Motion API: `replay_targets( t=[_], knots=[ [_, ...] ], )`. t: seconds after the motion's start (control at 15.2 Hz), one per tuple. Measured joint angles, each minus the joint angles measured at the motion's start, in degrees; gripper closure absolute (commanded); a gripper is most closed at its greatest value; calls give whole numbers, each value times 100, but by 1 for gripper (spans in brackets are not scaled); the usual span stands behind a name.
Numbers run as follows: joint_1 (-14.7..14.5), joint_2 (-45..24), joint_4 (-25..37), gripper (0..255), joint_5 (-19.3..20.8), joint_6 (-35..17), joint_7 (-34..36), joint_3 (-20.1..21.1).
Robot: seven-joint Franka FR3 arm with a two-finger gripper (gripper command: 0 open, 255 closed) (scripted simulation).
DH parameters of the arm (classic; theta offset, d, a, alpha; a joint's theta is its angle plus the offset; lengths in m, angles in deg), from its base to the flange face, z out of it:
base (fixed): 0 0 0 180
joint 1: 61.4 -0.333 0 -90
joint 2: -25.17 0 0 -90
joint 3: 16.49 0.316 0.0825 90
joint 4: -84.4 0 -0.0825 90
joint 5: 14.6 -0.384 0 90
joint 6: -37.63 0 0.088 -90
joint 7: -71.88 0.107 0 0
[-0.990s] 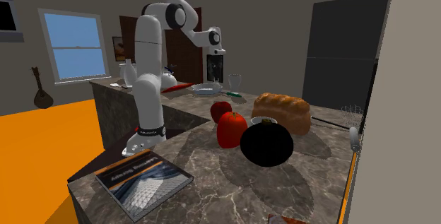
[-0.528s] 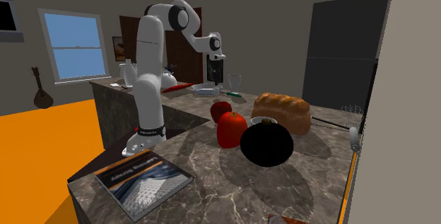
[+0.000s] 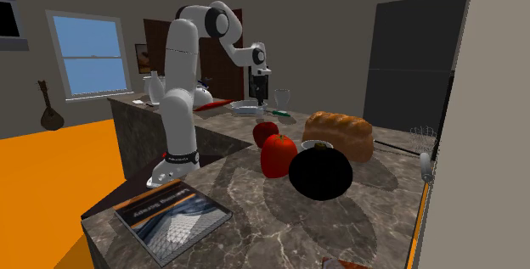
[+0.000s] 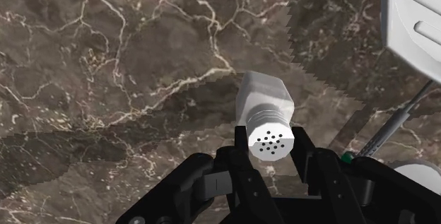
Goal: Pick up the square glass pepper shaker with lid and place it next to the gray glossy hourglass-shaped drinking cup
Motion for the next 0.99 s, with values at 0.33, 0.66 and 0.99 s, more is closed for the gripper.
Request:
replay_targets(
  t=[0.33,0.66,0.99],
  knots=[
    [-1,-11,-17,0,3,-6,5,-2],
    [43,124,93,0,-126,183,-101,27],
    [55,302,413,0,-309,617,-205,84]
  ],
)
